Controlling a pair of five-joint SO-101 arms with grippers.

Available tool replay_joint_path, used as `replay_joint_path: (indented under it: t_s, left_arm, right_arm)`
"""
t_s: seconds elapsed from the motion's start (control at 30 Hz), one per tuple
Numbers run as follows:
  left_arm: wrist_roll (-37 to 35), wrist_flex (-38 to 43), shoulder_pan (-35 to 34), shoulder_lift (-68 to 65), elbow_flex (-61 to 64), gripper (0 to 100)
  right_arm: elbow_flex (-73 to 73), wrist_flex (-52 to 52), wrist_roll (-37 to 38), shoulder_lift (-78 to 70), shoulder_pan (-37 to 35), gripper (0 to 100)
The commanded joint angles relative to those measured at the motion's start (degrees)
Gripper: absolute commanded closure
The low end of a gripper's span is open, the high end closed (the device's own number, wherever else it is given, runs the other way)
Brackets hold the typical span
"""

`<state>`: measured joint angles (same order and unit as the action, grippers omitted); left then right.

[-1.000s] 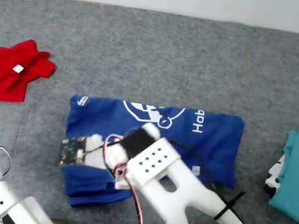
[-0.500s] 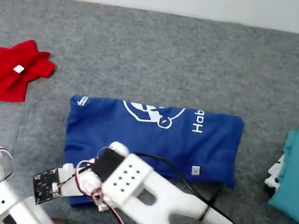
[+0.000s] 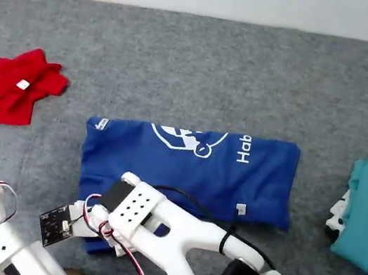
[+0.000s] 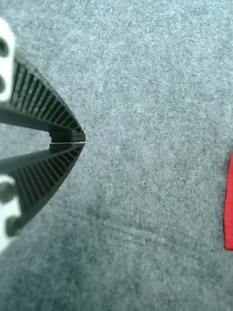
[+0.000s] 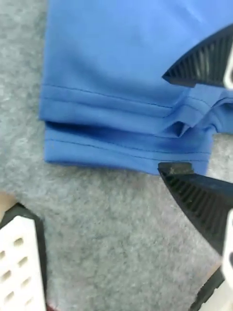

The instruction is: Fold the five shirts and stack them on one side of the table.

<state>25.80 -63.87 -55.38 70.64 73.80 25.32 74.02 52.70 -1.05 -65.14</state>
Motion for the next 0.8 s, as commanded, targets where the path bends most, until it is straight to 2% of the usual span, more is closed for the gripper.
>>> replay_joint_path:
  t_s: [0.0,0.67,0.77]
  left_arm:
    - [0.44,1.23,-0.35,0.44,-0.31,98]
    - [0.44,1.14,-0.35,0.44,-0.31,98]
    - [0.44,1.14,-0.35,0.44,-0.31,98]
  right_arm:
    - [-0.26,-0.31,1.32,-1.01,0.04,74.5]
    - [-0.35,-0.31,2.99,-6.55,2.68,74.7]
    - [-1.05,-0.31,2.81,-7.08,2.68,79.4]
